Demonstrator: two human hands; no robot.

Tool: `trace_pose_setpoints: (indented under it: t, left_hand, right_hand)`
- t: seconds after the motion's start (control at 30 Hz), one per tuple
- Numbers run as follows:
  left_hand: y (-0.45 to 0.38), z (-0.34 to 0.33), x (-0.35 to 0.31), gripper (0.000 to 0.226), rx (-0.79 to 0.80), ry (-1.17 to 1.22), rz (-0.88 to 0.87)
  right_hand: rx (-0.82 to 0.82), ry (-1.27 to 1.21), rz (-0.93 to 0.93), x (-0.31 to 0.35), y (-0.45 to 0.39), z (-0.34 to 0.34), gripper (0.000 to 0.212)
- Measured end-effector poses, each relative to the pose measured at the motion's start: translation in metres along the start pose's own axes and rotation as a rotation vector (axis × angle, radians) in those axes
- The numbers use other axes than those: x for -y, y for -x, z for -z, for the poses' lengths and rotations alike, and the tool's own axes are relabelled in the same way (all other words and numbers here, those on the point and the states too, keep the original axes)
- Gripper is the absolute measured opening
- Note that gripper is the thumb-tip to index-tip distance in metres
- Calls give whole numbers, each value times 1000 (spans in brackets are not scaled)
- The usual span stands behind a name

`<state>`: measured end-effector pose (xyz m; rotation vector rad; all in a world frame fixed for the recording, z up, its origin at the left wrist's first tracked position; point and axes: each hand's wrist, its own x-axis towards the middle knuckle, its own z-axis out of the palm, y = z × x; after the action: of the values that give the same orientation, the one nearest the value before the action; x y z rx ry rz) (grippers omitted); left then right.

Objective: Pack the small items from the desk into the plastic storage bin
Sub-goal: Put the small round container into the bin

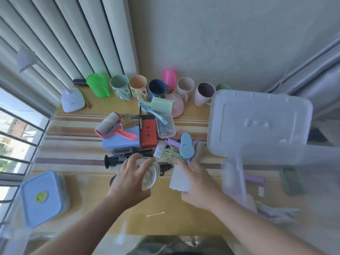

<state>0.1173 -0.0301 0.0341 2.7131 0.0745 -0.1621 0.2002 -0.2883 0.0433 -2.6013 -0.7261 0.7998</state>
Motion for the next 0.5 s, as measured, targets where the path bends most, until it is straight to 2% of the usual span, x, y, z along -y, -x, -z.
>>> trace_pose_setpoints:
  t: [0.07, 0.13, 0.3, 0.43, 0.5]
  left_hand:
    - [-8, 18, -23, 93, -87, 47, -46]
    - [-22, 33, -57, 88, -167, 107, -127]
    - [-54, 52, -152, 86, -277, 240, -292]
    - [-68, 41, -222, 89, -287, 271, -318]
    - [-74, 24, -255, 92, -269, 256, -315]
  right_hand:
    - [-60, -239, -9, -3, 19, 23, 102]
    - [-202, -383, -3, -8, 36, 50, 99]
    - [-547, -542, 57, -47, 86, 124, 107]
    - [-670, -704, 3, -110, 125, 159, 114]
    - [-672, -733, -70, -154, 140, 166, 115]
